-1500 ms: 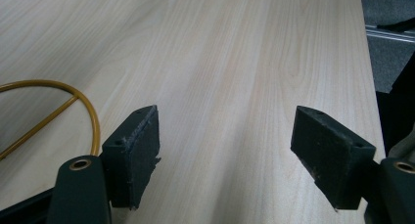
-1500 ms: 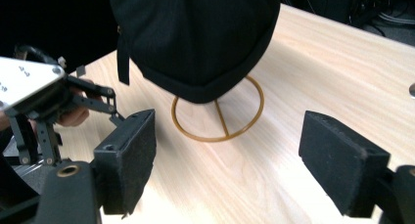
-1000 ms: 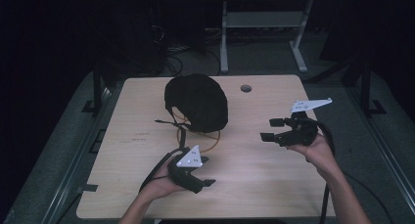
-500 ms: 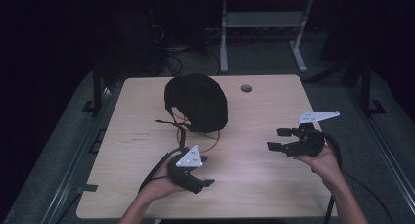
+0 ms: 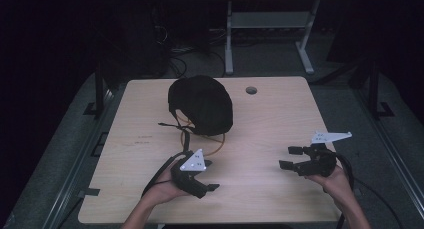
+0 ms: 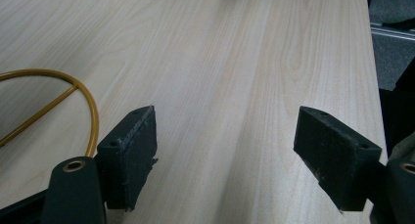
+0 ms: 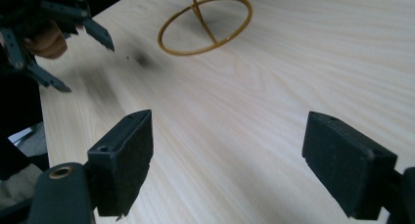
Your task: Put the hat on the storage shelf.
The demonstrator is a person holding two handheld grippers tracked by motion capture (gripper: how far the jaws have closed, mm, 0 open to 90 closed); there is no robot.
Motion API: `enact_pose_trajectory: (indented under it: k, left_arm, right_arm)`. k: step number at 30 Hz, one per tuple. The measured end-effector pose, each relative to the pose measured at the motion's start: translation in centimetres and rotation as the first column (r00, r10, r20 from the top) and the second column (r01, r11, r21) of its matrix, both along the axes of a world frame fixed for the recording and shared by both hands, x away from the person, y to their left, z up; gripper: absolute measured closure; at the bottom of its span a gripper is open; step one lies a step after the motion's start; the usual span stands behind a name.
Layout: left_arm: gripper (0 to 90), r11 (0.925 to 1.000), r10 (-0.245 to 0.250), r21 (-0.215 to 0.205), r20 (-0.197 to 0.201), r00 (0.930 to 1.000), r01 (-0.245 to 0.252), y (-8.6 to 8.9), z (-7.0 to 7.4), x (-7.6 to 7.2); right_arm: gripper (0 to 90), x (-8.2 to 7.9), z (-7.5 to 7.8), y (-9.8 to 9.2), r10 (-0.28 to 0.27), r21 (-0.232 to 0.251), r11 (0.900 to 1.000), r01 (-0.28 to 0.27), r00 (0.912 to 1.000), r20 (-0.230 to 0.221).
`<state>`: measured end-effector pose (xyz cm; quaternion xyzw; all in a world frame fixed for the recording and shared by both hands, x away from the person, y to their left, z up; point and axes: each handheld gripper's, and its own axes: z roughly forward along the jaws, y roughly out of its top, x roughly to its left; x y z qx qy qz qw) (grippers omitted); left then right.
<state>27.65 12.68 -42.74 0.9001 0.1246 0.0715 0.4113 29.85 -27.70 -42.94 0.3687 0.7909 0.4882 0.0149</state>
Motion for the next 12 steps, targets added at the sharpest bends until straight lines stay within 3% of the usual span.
enact_pose_trajectory:
  k: [9,12]
  left_arm:
    - [23.9,1.0000,-0.002,-0.005,-0.012,0.9999,0.001,0.0,0.0,0.2]
    - [23.9,1.0000,-0.004,-0.002,-0.017,0.9998,0.004,-0.1,0.0,0.0]
  right_arm:
    - [16.5,-2.9,-1.3,0.0,-0.012,-0.046,0.999,0.012,0.9998,0.019]
    - [16.1,-4.2,-2.1,0.0,-0.016,-0.038,0.999,0.017,0.9995,0.027]
